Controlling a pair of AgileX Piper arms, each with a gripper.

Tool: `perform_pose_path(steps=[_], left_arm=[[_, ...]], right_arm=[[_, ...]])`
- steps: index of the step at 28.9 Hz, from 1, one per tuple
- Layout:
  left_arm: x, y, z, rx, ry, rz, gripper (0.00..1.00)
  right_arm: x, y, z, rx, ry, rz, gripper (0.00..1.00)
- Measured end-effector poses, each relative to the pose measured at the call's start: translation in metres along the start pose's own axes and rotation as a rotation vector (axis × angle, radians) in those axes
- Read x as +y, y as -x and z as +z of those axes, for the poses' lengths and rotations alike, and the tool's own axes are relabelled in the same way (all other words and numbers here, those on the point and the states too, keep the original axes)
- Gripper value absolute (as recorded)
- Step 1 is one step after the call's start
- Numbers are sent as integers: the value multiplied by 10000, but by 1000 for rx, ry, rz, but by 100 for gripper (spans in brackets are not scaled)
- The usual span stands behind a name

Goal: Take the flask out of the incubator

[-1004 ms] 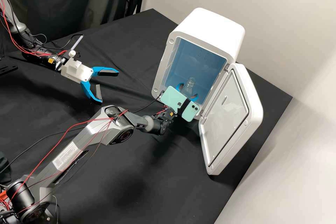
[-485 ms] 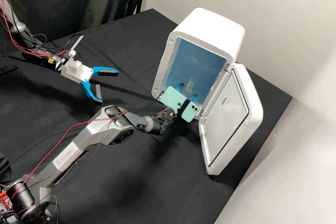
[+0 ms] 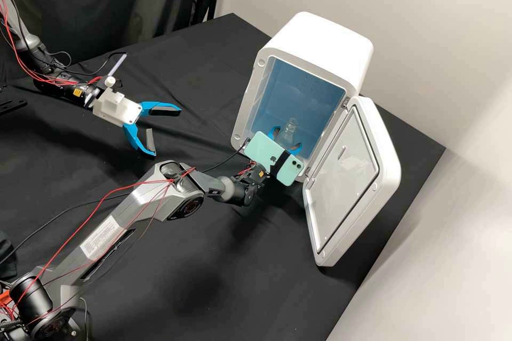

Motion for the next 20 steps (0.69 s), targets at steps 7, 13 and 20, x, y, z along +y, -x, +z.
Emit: perform_pose_path(steps=[7,13,20], left_arm=[[27,-18,-30,10,-6,4,100],[45,-32,-137,43,1,3,100],[19,-40,-141,45,1,-9,100]], right_arm=[[1,0,-3,3,0,1,0],[-13,-1,9,10,-1,2,0],[-42,22,22,21,-6,0,0]])
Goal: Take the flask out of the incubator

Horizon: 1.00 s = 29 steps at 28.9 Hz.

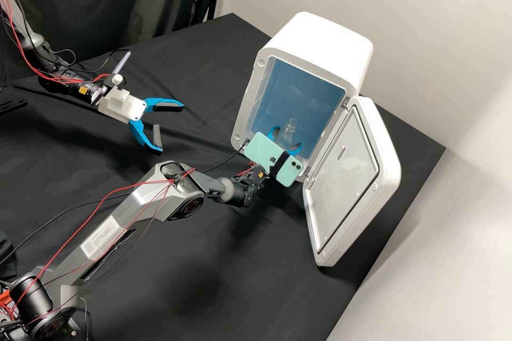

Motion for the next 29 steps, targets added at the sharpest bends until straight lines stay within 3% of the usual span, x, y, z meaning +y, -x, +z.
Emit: perform_pose_path(steps=[10,15,29], left_arm=[[-2,0,0,0,0,-2,100],[-2,0,0,0,0,-2,100],[-4,-1,14,-4,-1,-3,100]], right_arm=[[-102,109,39,45,-4,4,0],[-88,225,8,43,27,3,0],[10,768,94,-3,43,30,0]])
